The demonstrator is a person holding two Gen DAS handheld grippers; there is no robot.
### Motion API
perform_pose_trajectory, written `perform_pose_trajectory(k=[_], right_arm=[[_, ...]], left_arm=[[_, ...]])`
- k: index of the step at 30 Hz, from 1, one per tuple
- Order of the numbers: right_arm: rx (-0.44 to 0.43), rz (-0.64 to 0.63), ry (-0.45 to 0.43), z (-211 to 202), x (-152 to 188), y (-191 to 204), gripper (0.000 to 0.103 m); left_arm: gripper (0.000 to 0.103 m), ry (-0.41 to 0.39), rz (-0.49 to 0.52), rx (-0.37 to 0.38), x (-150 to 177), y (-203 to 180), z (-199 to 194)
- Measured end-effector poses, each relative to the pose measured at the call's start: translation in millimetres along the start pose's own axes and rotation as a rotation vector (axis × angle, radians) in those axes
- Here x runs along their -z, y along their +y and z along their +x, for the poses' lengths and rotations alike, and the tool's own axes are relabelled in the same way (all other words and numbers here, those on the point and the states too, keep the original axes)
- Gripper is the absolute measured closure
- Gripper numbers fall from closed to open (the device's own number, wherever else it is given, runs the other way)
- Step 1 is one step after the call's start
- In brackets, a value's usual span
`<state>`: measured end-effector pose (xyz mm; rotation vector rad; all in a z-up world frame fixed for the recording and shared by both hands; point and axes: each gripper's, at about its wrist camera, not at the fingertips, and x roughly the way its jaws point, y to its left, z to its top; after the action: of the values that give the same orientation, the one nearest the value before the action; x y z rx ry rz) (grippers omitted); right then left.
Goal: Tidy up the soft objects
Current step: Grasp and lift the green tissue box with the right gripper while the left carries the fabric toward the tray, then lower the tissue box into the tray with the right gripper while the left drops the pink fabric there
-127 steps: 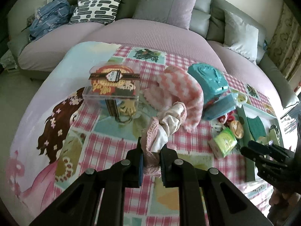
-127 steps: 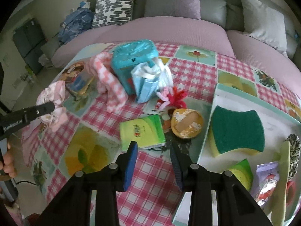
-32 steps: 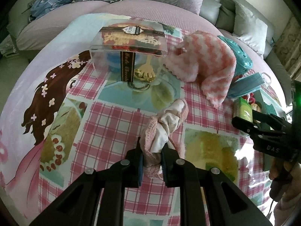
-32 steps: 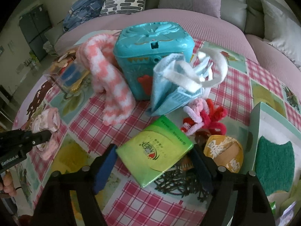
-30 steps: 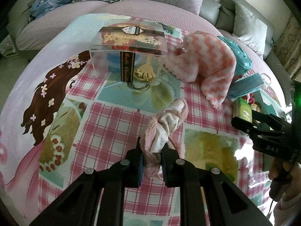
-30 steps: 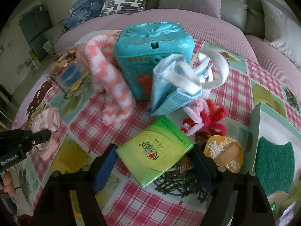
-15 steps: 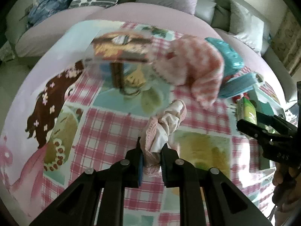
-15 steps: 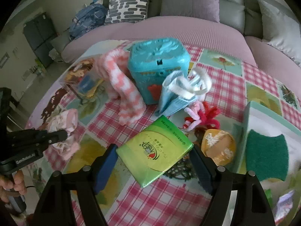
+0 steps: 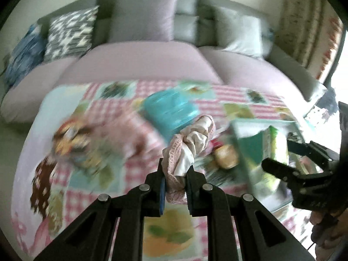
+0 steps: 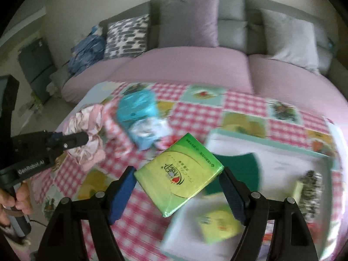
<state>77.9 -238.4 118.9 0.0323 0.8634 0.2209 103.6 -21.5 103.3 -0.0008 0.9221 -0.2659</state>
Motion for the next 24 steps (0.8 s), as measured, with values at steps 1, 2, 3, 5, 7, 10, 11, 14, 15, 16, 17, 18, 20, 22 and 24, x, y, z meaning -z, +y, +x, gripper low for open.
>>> perform_pose_trajectory(k=[1,2,3,5,7,10,11,14,15,16,17,18,20,22,24], right_arm=[[0.017,0.012,-0.004,-5,0,-10,0.023],[0.039,0.027,-0.006,-10,2,-24,0.023],[0.056,0.038,-0.007,-13,3,-33,0.023],[0.094,0.07,-0.008,-22,7,-59,0.023],[0.118,0.099,-0.007,-28,12,-79,0.023],[0.159,0.139,-0.003,-34,23,-108,0.023],[0.169,0.155,0.0,-35,28,-118,0.023],[0.19,0.186,0.01,-38,40,-140,0.023],[0.194,0.194,0.01,-39,43,-145,0.023],[0.197,0.203,0.013,-39,47,-151,0.023],[0.2,0.212,0.017,-39,50,-157,0.023],[0.203,0.216,0.02,-38,53,-161,0.023],[0.211,0.223,0.026,-37,57,-168,0.023],[0.215,0.234,0.032,-37,61,-174,0.023],[0.215,0.244,0.038,-34,64,-179,0.023]], left_arm=[[0.087,-0.011,0.023,0.016,-6,-12,0],[0.087,-0.017,0.039,0.032,-12,-21,0],[0.087,-0.022,0.059,0.057,-19,-35,1],[0.087,-0.031,0.095,0.089,-27,-58,4],[0.087,-0.038,0.137,0.12,-34,-86,8],[0.087,-0.033,0.184,0.163,-41,-122,14],[0.087,-0.034,0.202,0.172,-43,-134,17],[0.087,-0.032,0.254,0.2,-44,-168,25],[0.087,-0.028,0.272,0.212,-45,-181,29],[0.087,-0.024,0.285,0.218,-45,-190,32],[0.087,-0.021,0.296,0.223,-45,-197,36],[0.087,-0.014,0.307,0.227,-45,-206,40],[0.087,0.004,0.312,0.235,-45,-219,50],[0.087,0.017,0.318,0.244,-44,-230,57],[0.087,0.033,0.327,0.25,-42,-239,66]])
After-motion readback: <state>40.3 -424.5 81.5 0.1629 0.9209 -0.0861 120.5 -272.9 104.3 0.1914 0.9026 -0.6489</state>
